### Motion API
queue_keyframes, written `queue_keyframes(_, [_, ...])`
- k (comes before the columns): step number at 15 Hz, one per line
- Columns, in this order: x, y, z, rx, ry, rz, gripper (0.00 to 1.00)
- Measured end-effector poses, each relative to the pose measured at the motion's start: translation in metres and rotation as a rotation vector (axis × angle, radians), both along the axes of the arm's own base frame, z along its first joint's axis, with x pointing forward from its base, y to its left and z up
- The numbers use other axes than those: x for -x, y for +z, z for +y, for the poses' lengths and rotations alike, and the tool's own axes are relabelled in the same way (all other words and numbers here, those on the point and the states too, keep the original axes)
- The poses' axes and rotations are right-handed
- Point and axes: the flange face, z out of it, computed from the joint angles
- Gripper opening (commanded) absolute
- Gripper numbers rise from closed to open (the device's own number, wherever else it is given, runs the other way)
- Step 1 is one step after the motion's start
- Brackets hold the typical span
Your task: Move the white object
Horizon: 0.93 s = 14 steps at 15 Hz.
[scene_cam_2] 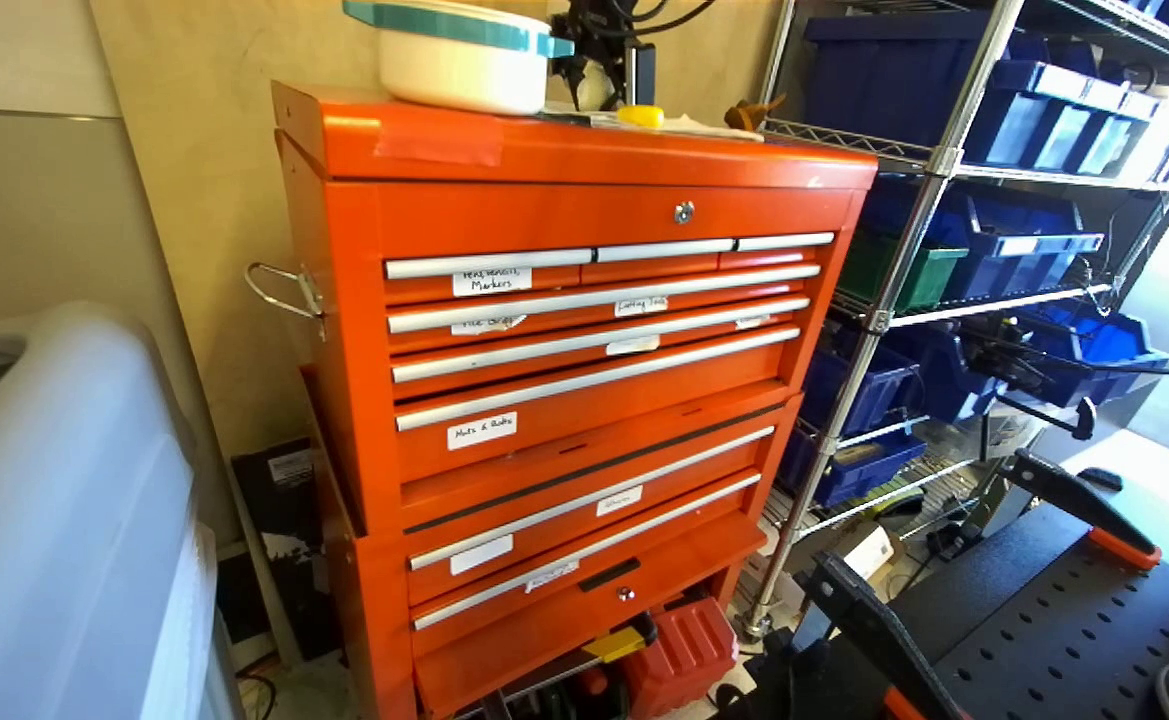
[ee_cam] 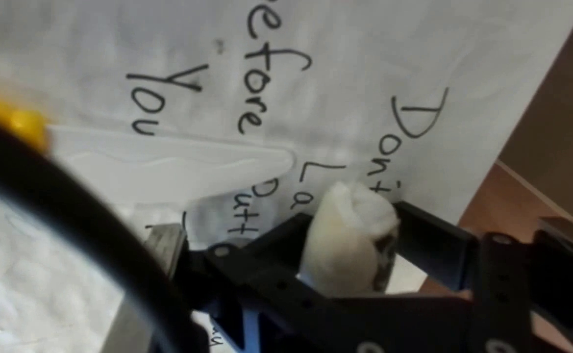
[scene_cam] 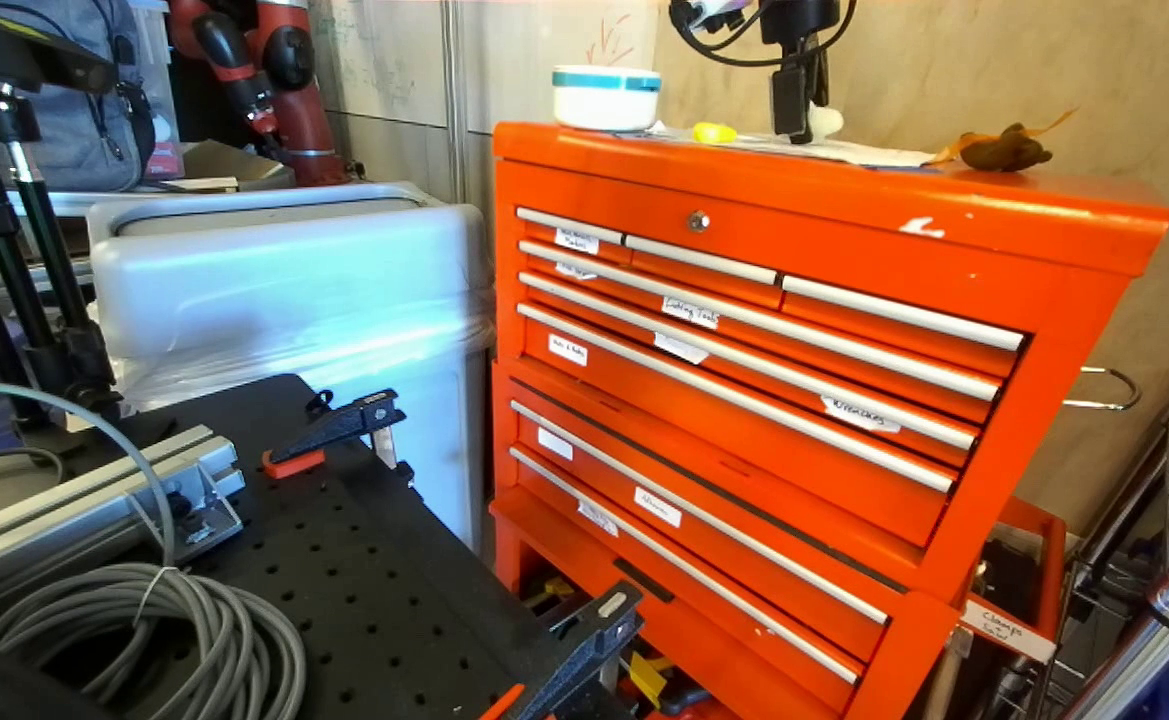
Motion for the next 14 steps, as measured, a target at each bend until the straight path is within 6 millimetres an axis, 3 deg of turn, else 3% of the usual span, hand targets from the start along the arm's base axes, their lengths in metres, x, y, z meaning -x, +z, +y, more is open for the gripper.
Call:
queue_keyframes(3, [-0.002,0.021,0.012,-0.055,0.012,-0.017,1.00])
queue_keyframes(7, [0.000,0.050,0.022,-0.151,0.032,-0.007,1.00])
queue_keyframes(14, [0.017,0.102,0.012,-0.339,0.119,0.091,1.00])
